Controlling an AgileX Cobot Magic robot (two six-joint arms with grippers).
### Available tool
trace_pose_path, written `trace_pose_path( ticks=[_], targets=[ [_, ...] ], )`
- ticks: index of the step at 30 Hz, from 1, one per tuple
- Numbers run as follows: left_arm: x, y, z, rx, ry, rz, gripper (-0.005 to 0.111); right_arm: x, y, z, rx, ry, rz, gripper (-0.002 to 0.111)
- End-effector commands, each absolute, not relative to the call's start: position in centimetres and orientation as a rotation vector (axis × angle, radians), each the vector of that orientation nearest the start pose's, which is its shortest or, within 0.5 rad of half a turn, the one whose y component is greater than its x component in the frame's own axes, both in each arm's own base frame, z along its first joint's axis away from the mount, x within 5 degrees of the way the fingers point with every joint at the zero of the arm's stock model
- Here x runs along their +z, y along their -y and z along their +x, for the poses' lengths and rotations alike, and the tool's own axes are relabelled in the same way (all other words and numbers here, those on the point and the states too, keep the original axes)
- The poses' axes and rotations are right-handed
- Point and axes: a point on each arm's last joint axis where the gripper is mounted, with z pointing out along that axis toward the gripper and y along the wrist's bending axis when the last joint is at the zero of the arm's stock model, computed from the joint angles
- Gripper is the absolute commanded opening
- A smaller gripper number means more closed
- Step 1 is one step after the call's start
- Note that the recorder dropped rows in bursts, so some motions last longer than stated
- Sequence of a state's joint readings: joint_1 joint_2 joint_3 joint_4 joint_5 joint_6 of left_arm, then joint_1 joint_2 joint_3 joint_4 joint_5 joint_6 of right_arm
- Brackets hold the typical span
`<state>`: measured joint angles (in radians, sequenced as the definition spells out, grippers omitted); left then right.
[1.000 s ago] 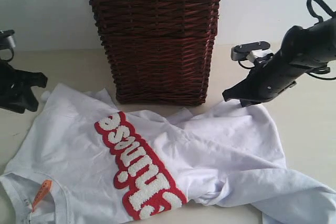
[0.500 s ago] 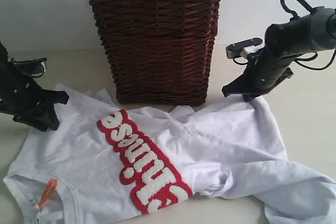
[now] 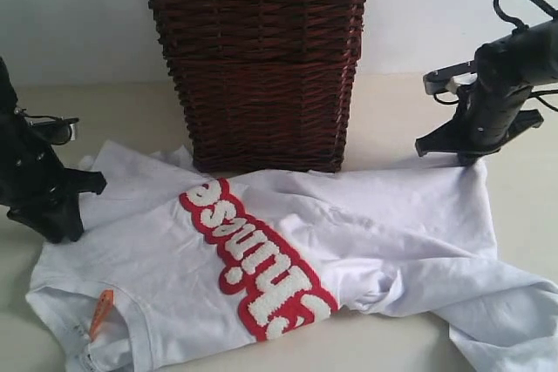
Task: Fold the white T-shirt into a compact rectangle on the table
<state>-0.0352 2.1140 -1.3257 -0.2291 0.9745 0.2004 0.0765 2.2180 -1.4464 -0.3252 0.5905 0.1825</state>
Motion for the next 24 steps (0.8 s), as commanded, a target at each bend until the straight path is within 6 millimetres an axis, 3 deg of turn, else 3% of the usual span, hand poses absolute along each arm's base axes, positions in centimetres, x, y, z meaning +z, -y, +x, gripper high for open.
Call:
trace_pose_path(
  ticks=[1, 5, 7, 10, 14, 19, 24],
  targets=[
    [9.7, 2.4, 37.4, -0.209, -3.249, 0.204, 0.029, 7.8, -0.1, 42.6, -0.315, -2.939, -0.157, 0.000],
    [10.4, 2.2, 37.9, -0.161, -3.199, 0.200, 0.029, 7.8, 0.0, 42.4, -0.324, -2.957, -0.155, 0.000],
    [12.3, 2.3, 38.5, -0.165, -3.116, 0.177, 0.029, 8.5, -0.1, 42.7, -0.303, -2.922, -0.144, 0.000],
    [16.2, 3.0, 38.8, -0.231, -2.959, 0.221, 0.029, 11.1, -1.1, 43.2, -0.215, -2.823, -0.150, 0.000],
    [21.2, 3.8, 38.2, -0.329, -2.770, 0.283, 0.032, 16.7, -2.4, 43.2, -0.166, -2.672, -0.177, 0.001],
    [24.8, 5.9, 35.2, -0.421, -2.692, 0.503, 0.046, 23.0, -3.1, 41.2, -0.135, -2.597, -0.186, 0.010],
    [25.0, 11.1, 29.8, -0.488, -2.654, 0.861, 0.050, 27.4, -3.0, 37.1, -0.113, -2.581, -0.197, 0.011]
  ],
)
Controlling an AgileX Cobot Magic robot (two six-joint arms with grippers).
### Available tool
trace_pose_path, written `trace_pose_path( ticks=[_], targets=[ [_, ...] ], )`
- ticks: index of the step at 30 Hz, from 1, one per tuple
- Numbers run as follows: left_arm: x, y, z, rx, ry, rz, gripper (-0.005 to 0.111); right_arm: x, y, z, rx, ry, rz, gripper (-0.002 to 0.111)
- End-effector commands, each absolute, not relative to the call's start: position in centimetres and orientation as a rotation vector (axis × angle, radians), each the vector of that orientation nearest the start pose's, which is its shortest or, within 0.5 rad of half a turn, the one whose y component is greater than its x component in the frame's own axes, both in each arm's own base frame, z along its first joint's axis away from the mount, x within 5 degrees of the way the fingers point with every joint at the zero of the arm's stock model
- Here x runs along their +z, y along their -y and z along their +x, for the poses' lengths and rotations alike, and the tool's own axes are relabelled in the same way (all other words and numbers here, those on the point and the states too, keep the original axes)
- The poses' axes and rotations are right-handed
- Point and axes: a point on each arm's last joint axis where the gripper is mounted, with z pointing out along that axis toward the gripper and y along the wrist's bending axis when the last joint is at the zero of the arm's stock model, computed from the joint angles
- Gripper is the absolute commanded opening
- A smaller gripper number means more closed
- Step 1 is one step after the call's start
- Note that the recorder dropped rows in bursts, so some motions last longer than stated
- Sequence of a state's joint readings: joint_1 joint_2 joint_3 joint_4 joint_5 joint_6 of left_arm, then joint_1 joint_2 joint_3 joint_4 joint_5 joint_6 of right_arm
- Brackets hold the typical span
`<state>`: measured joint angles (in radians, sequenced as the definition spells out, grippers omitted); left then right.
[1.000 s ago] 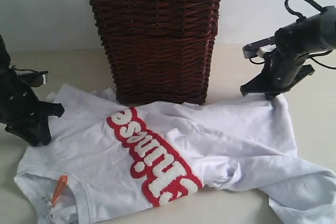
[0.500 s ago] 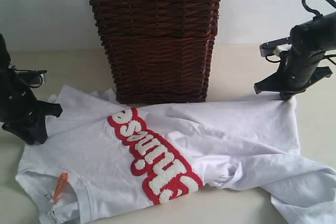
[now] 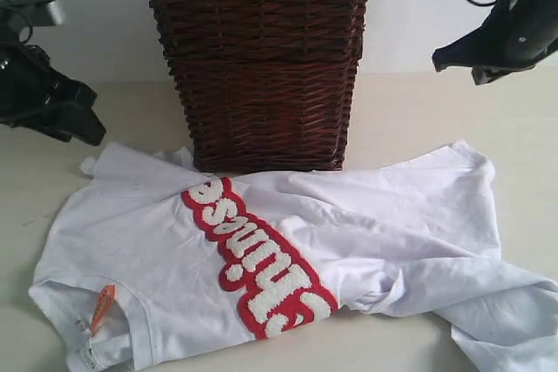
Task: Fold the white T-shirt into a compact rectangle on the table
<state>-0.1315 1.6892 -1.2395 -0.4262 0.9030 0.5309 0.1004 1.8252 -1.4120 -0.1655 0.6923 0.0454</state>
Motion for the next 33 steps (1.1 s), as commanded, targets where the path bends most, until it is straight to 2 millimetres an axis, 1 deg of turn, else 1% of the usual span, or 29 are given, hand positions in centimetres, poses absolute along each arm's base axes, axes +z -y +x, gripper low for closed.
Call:
trace_pose_path(
  ticks=[1, 2, 3, 6, 8, 11, 13, 14, 16, 18, 20, 23, 24, 25, 26, 28, 29, 30, 31, 32, 33],
  targets=[
    [24.8, 12.1, 28.4, -0.480, -2.648, 0.947, 0.050, 27.7, -3.0, 36.3, -0.099, -2.577, -0.188, 0.011],
    [24.3, 13.3, 26.7, -0.467, -2.646, 1.051, 0.050, 28.2, -2.9, 35.0, -0.090, -2.570, -0.182, 0.011],
    [24.1, 14.1, 25.6, -0.465, -2.635, 1.114, 0.050, 28.4, -2.9, 34.2, -0.070, -2.566, -0.171, 0.011],
    [21.9, 15.9, 21.7, -0.416, -2.598, 1.316, 0.051, 28.8, -3.0, 31.5, -0.005, -2.530, -0.140, 0.011],
    [20.3, 17.3, 19.3, -0.364, -2.504, 1.445, 0.056, 28.8, -3.1, 29.7, 0.029, -2.513, -0.149, 0.011],
    [18.2, 18.7, 17.1, -0.307, -2.340, 1.517, 0.070, 28.7, -3.1, 27.6, 0.062, -2.497, -0.149, 0.011],
    [17.1, 19.5, 16.3, -0.293, -2.235, 1.497, 0.075, 28.9, -3.0, 26.6, 0.073, -2.478, -0.140, 0.011],
    [16.5, 19.8, 15.9, -0.289, -2.206, 1.497, 0.075, 29.0, -3.0, 26.2, 0.082, -2.469, -0.138, 0.011],
    [15.3, 19.8, 15.7, -0.266, -2.188, 1.515, 0.074, 29.2, -3.0, 25.9, 0.090, -2.456, -0.139, 0.011],
    [14.3, 19.8, 15.8, -0.250, -2.212, 1.526, 0.071, 29.4, -3.2, 25.7, 0.115, -2.450, -0.134, 0.011],
    [13.3, 19.6, 16.1, -0.221, -2.240, 1.549, 0.062, 29.5, -3.3, 25.6, 0.129, -2.446, -0.148, 0.011],
    [12.2, 19.1, 16.9, -0.172, -2.245, 1.579, 0.043, 29.6, -3.3, 25.7, 0.137, -2.433, -0.147, 0.011],
    [12.0, 18.9, 17.3, -0.162, -2.252, 1.565, 0.038, 29.6, -3.3, 25.8, 0.136, -2.429, -0.147, 0.011],
    [11.9, 18.6, 17.7, -0.156, -2.260, 1.539, 0.036, 29.6, -3.3, 25.8, 0.138, -2.424, -0.145, 0.011],
    [11.8, 17.9, 18.4, -0.145, -2.288, 1.496, 0.037, 29.7, -3.3, 25.8, 0.137, -2.418, -0.144, 0.011],
    [11.7, 17.0, 19.1, -0.128, -2.332, 1.468, 0.041, 29.7, -3.4, 25.9, 0.140, -2.411, -0.141, 0.011],
    [11.7, 16.8, 19.1, -0.121, -2.342, 1.477, 0.037, 29.7, -3.4, 25.9, 0.140, -2.410, -0.140, 0.011],
    [11.6, 16.6, 19.0, -0.107, -2.341, 1.519, 0.018, 29.7, -3.4, 25.9, 0.140, -2.408, -0.140, 0.011],
    [11.6, 16.6, 19.0, -0.106, -2.343, 1.526, 0.007, 29.7, -3.4, 25.9, 0.140, -2.408, -0.140, 0.011],
    [11.6, 16.6, 18.9, -0.105, -2.348, 1.546, 0.000, 29.7, -3.4, 25.9, 0.140, -2.408, -0.140, 0.011],
    [12.0, 16.8, 19.1, -0.110, -2.366, 1.562, 0.000, 29.7, -3.4, 25.9, 0.140, -2.408, -0.140, 0.011]
  ],
)
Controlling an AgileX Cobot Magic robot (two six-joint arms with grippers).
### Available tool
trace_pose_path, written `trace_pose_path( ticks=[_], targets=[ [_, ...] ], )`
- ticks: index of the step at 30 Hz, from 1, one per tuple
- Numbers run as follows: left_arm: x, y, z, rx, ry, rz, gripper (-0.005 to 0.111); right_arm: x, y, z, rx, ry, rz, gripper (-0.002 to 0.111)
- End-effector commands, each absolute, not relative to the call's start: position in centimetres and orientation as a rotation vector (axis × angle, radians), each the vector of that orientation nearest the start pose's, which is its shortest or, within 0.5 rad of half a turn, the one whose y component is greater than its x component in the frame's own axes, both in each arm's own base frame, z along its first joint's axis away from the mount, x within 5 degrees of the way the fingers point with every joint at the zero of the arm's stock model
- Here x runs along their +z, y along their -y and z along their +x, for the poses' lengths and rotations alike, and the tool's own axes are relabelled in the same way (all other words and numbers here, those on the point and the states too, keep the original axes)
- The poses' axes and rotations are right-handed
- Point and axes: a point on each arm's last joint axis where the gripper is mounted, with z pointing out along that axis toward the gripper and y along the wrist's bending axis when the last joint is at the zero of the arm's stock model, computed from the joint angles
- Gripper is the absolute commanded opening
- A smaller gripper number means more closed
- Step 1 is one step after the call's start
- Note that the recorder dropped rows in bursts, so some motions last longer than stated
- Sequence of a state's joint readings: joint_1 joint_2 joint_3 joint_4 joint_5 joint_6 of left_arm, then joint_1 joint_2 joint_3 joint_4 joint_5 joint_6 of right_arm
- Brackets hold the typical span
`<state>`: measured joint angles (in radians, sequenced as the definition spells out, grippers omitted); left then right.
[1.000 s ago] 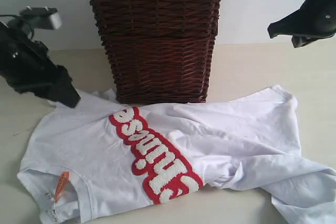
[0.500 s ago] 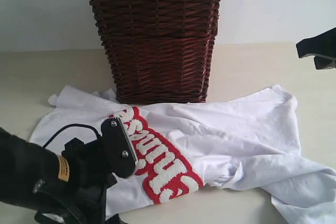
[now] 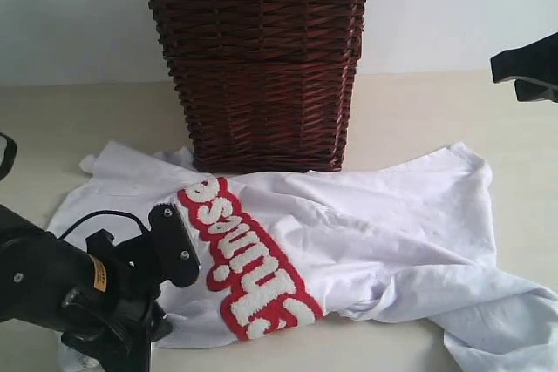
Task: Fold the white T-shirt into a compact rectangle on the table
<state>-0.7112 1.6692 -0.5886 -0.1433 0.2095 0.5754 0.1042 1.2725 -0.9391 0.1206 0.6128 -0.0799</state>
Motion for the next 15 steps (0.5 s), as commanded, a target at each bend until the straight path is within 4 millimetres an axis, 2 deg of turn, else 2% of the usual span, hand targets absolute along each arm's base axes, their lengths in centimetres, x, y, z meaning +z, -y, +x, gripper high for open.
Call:
trace_pose_path(
  ticks=[1, 3, 5, 6, 8, 11, 15],
  targets=[
    [12.5, 17.0, 19.2, -0.116, -2.384, 1.578, 0.000, 29.7, -3.4, 25.9, 0.140, -2.410, -0.140, 0.011],
    [14.7, 17.5, 19.5, -0.130, -2.380, 1.634, 0.000, 29.7, -3.4, 25.9, 0.146, -2.410, -0.137, 0.011],
    [18.1, 17.5, 19.3, -0.141, -2.328, 1.790, 0.000, 29.8, -3.4, 25.9, 0.147, -2.403, -0.134, 0.011],
    [20.3, 17.5, 19.2, -0.146, -2.267, 1.868, 0.000, 29.8, -3.4, 26.0, 0.147, -2.395, -0.133, 0.011],
    [23.6, 16.9, 19.8, -0.126, -2.124, 1.945, 0.000, 29.9, -3.4, 26.1, 0.146, -2.383, -0.131, 0.011],
    [25.0, 15.6, 21.7, -0.071, -2.058, 1.872, 0.000, 29.6, -3.5, 26.2, 0.163, -2.393, -0.119, 0.011],
    [24.4, 12.6, 26.1, 0.037, -2.097, 1.607, 0.000, 29.2, -3.6, 26.5, 0.177, -2.407, -0.127, 0.011]
  ],
)
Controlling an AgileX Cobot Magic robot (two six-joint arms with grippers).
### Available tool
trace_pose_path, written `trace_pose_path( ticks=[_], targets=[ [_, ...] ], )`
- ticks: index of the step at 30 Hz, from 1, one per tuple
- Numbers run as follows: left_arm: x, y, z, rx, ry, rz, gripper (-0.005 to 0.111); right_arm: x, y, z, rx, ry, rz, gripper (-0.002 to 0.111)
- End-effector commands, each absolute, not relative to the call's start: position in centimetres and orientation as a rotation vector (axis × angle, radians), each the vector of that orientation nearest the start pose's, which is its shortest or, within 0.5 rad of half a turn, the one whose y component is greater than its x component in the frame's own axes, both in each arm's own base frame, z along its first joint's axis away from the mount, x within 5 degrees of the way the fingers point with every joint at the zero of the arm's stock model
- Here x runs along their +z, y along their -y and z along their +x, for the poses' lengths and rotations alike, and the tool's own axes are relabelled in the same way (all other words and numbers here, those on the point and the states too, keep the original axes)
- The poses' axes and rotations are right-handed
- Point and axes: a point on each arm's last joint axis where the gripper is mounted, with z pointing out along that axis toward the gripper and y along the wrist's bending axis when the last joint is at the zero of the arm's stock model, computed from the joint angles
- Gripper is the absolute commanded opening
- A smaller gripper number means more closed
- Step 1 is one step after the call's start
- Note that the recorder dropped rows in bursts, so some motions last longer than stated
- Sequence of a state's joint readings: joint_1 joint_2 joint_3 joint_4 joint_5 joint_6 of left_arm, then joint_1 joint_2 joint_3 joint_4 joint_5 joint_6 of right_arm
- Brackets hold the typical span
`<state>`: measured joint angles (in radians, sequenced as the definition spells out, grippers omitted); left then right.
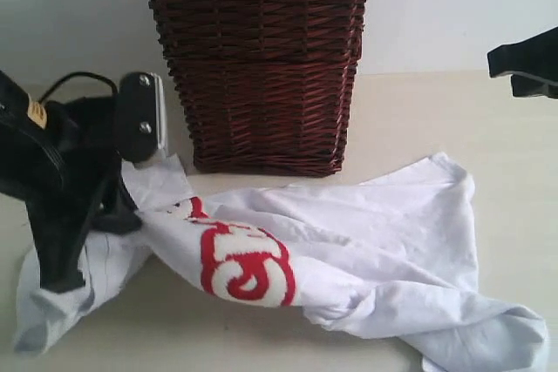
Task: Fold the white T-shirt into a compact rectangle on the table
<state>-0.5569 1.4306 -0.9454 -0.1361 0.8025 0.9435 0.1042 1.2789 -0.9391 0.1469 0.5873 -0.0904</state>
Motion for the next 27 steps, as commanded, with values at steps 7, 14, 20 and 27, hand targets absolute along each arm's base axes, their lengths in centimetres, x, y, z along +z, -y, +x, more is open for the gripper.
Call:
trace_pose_path(
  ticks=[7, 14, 20, 27],
  targets=[
    [20.7, 7.2, 32.8, 0.180, -2.164, 1.175, 0.000, 29.3, -3.9, 26.6, 0.220, -2.397, -0.130, 0.011],
    [15.1, 6.5, 34.3, 0.174, -2.274, 1.231, 0.010, 28.8, -8.6, 24.7, 0.523, -2.411, -0.598, 0.011],
    [17.5, 6.8, 34.0, 0.158, -2.239, 1.133, 0.022, 24.1, -11.0, 25.3, 0.311, -2.659, -0.737, 0.011],
    [25.8, 6.4, 31.7, 0.109, -2.105, 0.820, 0.075, 18.8, -11.1, 27.9, 0.129, -2.785, -0.674, 0.011]
  ],
)
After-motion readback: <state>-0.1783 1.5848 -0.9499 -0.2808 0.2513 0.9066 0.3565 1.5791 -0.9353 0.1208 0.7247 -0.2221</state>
